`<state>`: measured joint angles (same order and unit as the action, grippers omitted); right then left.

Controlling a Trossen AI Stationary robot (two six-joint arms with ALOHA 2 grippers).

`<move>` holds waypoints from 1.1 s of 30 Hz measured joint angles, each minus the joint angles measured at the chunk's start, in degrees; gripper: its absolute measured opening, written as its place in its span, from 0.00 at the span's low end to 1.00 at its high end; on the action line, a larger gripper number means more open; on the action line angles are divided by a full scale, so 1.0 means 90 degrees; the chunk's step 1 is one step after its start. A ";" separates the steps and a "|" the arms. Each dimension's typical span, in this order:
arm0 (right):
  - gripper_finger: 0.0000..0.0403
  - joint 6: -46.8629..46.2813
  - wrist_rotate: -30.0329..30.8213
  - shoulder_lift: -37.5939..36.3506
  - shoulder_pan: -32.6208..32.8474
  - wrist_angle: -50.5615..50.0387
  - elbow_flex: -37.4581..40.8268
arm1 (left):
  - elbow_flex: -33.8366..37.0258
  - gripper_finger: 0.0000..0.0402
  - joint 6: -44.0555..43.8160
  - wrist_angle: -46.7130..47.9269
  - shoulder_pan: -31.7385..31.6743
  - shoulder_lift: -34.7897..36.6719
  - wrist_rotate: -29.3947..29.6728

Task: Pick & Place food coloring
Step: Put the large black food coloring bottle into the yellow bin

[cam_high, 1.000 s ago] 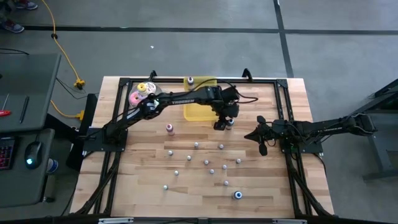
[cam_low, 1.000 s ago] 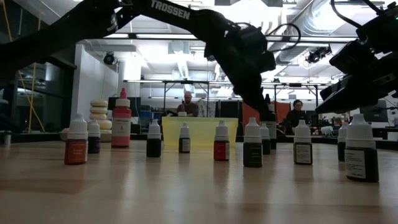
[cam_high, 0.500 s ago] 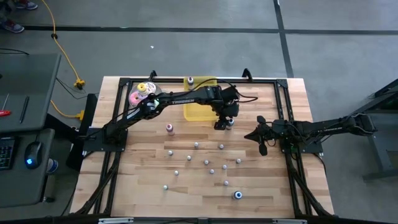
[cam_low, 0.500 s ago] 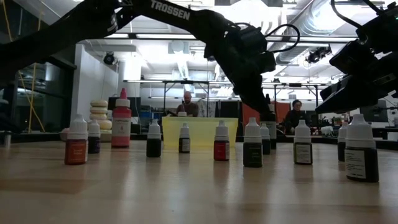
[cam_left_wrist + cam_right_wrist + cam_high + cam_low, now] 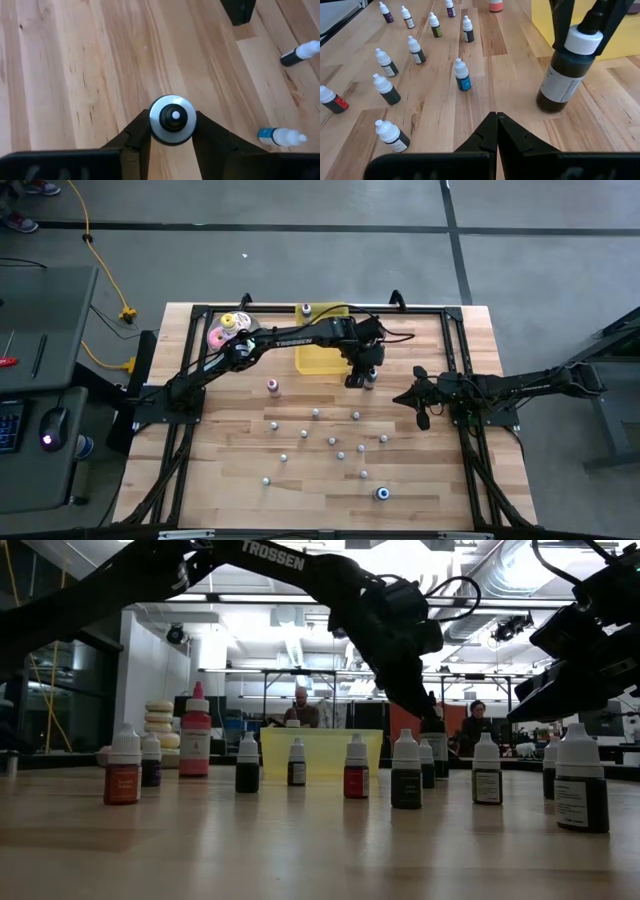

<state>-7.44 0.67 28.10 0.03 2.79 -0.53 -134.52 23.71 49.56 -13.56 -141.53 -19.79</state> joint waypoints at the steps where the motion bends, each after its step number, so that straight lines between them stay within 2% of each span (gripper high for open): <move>1: 0.00 0.0000 0.0000 -0.0001 0.0002 0.0000 -0.0001 | 0.0000 0.25 -0.0002 0.0011 0.0002 0.0000 0.0002; 8: 0.00 0.0000 0.0000 -0.0001 0.0002 0.0002 -0.0001 | -0.0051 0.24 -0.0213 0.0140 0.0005 0.0020 0.0121; 22: 0.00 0.0000 0.0000 -0.0001 0.0000 -0.0012 -0.0001 | -0.0043 0.24 -0.0976 0.0356 -0.0034 0.0729 0.0289; 33: 0.00 0.0000 0.0001 0.0002 0.0002 -0.0011 -0.0001 | -0.0051 0.26 -0.2342 0.1233 -0.0132 0.1222 0.0418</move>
<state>-7.44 0.68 28.12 0.05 2.69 -0.54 -134.98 2.64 60.66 -14.75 -130.53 -16.03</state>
